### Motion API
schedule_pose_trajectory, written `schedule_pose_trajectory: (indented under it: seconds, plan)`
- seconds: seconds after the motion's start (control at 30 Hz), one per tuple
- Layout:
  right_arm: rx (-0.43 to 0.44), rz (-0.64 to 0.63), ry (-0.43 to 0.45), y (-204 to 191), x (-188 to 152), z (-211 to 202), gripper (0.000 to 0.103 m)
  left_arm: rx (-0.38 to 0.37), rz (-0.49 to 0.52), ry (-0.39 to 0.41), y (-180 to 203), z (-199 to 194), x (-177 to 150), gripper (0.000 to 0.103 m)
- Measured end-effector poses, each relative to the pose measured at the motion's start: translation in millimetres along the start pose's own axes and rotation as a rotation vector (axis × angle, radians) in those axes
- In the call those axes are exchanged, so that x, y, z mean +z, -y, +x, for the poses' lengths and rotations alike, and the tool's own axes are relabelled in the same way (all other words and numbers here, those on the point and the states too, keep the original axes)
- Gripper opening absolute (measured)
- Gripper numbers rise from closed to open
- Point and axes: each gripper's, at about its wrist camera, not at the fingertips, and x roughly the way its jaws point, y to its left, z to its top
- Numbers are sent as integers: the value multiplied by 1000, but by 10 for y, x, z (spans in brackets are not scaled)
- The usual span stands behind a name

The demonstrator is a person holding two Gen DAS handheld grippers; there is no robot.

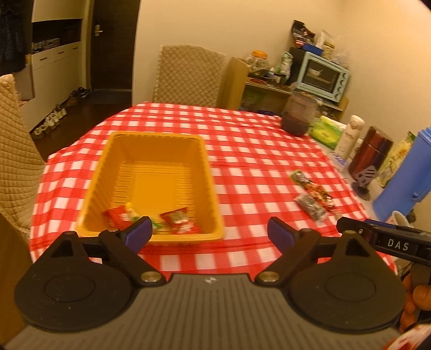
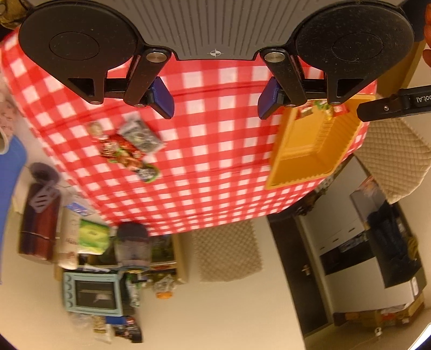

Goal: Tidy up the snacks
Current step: 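Move both tools from the tray back to the snack pile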

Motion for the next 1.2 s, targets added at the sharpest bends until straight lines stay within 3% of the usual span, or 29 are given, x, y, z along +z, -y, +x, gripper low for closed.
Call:
schedule_pose_trajectory:
  seconds: [0.4, 0.67, 0.97, 1.2]
  plan:
    - [-118, 70, 50, 527, -54, -364, 70, -85, 25, -26, 537, 186, -20, 97]
    - [-178, 109, 74, 851, -37, -469, 70, -75, 45, -4, 787, 318, -34, 98]
    - [-217, 121, 75, 1199, -9, -409, 70, -87, 77, -12, 1036, 581, -20, 99]
    - [-204, 106, 42, 1464, 14, -137, 69, -102, 96, -60, 1231, 949, 23, 99]
